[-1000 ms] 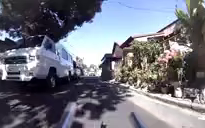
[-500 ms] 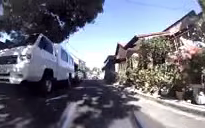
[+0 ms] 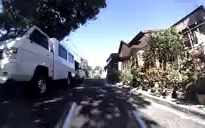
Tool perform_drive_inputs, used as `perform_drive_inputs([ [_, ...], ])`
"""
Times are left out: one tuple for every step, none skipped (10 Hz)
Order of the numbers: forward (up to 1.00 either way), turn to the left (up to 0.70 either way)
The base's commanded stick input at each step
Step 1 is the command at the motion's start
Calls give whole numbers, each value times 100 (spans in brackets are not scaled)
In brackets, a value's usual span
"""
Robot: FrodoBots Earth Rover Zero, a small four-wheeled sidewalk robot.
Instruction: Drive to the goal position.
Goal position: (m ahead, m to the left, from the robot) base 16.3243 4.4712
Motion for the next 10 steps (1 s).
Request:
perform_drive_inputs([
  [100,0],
  [100,0],
  [100,0],
  [100,0],
  [100,0],
  [100,0],
  [100,0],
  [100,0],
  [100,0],
  [100,0],
])
